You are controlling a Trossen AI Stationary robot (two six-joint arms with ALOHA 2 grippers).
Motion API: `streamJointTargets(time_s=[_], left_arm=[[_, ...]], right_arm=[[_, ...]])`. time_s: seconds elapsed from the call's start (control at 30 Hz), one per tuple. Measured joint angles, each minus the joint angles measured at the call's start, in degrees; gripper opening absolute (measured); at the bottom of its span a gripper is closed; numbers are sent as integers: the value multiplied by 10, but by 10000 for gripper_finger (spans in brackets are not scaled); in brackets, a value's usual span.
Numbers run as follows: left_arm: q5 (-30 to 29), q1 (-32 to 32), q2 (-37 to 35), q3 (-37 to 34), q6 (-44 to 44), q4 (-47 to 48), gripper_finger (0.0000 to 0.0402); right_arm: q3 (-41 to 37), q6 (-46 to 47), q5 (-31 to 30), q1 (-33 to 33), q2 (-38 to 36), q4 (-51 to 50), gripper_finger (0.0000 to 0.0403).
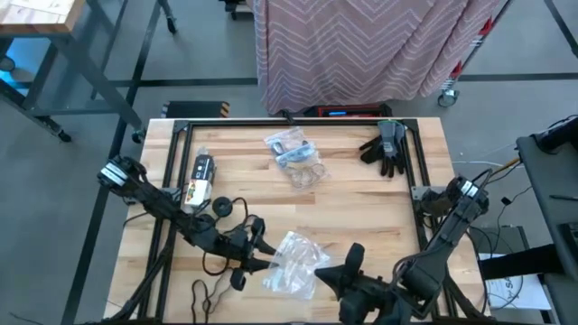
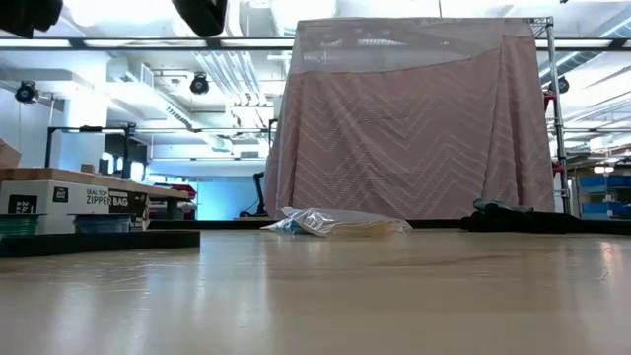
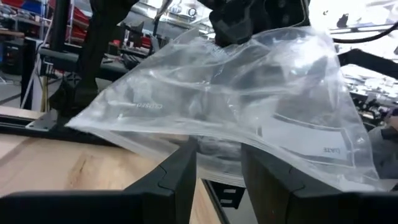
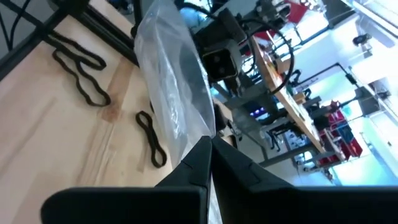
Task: Sort rubber bands
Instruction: Open the transparent zip bag
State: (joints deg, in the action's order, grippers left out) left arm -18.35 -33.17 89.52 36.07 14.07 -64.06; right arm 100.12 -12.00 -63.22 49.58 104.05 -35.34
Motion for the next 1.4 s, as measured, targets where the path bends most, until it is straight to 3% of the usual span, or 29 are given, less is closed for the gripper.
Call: streamJointTargets(time_s=[0.27,0.57,0.87,1.07,1.27,1.4], left_arm=[[74,0,5,2,-27,-77,113],[79,3,38,23,-47,-75,113],[62,2,22,-2,-74,-63,115],[51,2,24,-7,-66,-34,148],[125,-5,24,17,-106,-35,190],[132,-9,24,33,-145,-38,194]], right_arm=[[-1,-26,17,-4,1,28,0],[-3,-69,43,-21,32,54,0],[-3,-121,-41,-1,34,93,0],[-3,-160,-44,3,34,136,0],[-3,-153,-44,-7,34,134,0],[-3,-151,-45,-10,34,134,0]])
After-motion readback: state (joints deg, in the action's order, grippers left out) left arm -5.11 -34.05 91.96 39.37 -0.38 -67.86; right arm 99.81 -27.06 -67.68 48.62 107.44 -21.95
